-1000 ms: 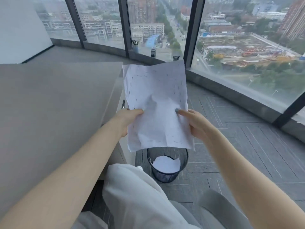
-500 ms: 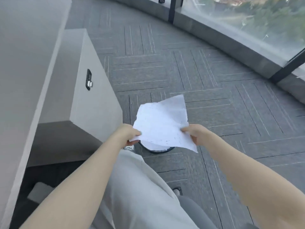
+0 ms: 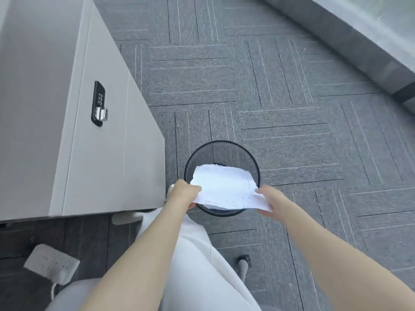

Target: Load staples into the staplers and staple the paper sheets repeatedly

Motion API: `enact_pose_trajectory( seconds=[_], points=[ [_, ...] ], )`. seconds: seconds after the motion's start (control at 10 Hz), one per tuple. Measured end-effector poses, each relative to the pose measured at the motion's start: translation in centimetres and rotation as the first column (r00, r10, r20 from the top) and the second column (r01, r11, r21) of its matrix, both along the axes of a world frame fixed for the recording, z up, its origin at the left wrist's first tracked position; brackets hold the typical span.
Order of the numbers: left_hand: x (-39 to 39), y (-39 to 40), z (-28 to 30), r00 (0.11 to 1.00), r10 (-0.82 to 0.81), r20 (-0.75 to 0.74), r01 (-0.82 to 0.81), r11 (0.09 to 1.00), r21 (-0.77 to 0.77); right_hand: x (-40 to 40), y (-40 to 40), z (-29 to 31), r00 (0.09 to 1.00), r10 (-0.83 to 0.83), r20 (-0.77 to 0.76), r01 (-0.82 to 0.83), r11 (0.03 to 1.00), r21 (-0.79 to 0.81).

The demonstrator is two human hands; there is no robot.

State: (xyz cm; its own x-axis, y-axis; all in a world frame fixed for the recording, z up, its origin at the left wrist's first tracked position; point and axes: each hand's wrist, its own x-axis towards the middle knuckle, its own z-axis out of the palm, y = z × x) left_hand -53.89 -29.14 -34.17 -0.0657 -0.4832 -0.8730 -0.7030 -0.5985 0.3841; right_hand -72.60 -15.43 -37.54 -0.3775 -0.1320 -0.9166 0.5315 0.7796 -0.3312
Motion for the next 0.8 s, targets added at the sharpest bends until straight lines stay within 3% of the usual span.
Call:
enact_pose_trajectory(
  seconds=[0.1, 0.2, 0.4, 0.5, 0.6, 0.7, 0.8],
  points=[
    [-0.1, -0.1, -0.8, 1.0, 0.013, 0.011, -0.013, 1.0, -0.022, -0.3, 0.1, 0.0, 0.99, -0.122, 0.075, 0.128, 0.987, -0.092],
    [0.3, -0.2, -0.9, 0.999, -0.019, 0.048, 0.022, 0.998, -0.056, -0.2, 0.1, -0.1, 0.99, -0.128, 0.051, 0.134, 0.984, -0.114],
    [0.8, 0.5, 2.2, 0.99, 0.111, -0.088, -0.117, 0.991, -0.067, 2.3, 0.2, 1.7, 0.99, -0.111, 0.085, 0.121, 0.985, -0.124],
    [0.0, 1.7, 4.9, 0.921, 0.282, -0.27, -0.321, 0.94, -0.116, 3.8, 0.2, 3.6, 0.988, -0.121, 0.098, 0.136, 0.977, -0.164],
    [-0.5, 4.2, 9.3, 0.76, 0.457, -0.463, -0.552, 0.829, -0.088, 5.4, 0.7, 6.8, 0.993, -0.098, 0.061, 0.111, 0.958, -0.263],
    [-0.3, 7.2, 13.6, 0.608, 0.531, -0.59, -0.688, 0.723, -0.058, 6.4, 1.2, 11.0, 0.996, -0.04, -0.08, 0.008, 0.932, -0.363],
    [0.4, 10.1, 19.8, 0.574, 0.396, -0.717, -0.729, 0.645, -0.228, 6.3, 1.8, 16.8, 0.972, -0.056, -0.229, -0.078, 0.841, -0.535]
  ],
)
